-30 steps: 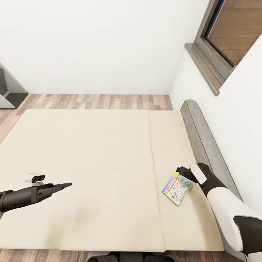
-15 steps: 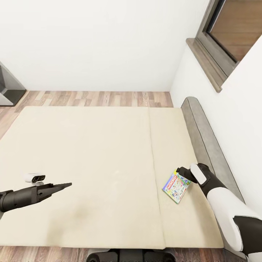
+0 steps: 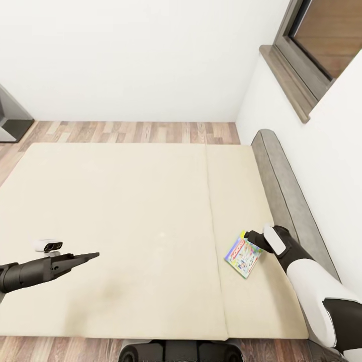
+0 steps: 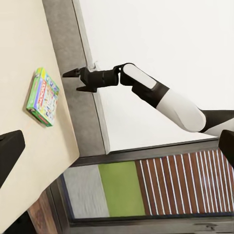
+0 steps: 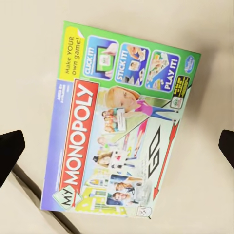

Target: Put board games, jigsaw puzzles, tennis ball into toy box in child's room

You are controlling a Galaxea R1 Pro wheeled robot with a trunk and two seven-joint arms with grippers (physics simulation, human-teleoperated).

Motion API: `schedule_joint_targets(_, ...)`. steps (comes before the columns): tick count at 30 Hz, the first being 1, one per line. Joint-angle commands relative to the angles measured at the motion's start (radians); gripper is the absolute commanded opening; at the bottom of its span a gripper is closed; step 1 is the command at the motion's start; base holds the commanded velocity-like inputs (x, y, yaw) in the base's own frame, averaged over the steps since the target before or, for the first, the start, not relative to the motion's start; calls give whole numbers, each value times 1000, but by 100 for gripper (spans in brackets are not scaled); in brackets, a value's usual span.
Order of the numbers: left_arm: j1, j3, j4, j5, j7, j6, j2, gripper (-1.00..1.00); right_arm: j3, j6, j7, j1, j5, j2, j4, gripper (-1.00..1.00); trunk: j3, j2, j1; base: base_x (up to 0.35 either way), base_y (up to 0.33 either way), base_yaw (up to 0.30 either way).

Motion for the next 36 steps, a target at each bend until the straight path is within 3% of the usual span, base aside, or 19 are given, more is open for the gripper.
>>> schedule_joint_targets(1,0,0,0,0,-4,11,0,100,-1,3,-8,0,-11,0,-2,100,-3,-2,0,0,0,0)
schedule_joint_targets(36,0,1,0,-3,-4,11,1,100,-1,2,-8,-2,-11,-4,-5,100,-14,-2,0,0,0,0)
